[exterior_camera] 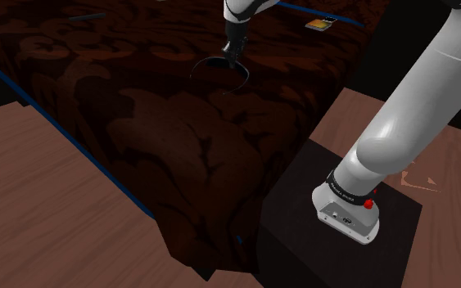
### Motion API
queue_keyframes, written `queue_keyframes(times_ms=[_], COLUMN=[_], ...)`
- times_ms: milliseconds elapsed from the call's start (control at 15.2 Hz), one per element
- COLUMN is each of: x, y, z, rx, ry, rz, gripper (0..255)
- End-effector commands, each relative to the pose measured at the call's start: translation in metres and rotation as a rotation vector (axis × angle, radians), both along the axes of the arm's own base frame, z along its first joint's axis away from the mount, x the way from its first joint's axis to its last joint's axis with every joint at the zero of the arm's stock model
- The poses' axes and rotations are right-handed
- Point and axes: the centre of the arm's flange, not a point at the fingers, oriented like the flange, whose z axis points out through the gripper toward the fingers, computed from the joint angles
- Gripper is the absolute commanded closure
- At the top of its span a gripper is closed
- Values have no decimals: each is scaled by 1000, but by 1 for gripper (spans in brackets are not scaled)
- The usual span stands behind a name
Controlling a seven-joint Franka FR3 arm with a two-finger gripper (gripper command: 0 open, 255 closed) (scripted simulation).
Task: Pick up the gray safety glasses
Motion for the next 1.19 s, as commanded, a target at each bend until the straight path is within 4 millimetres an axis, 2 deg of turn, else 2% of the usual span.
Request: queue_keyframes(times_ms=[0,990,1122], x=[-1,-1,-1], y=[0,0,0], z=[0,80,80], rx=[0,0,0], ry=[0,0,0], rz=[0,0,0], gripper=[255,255,255])
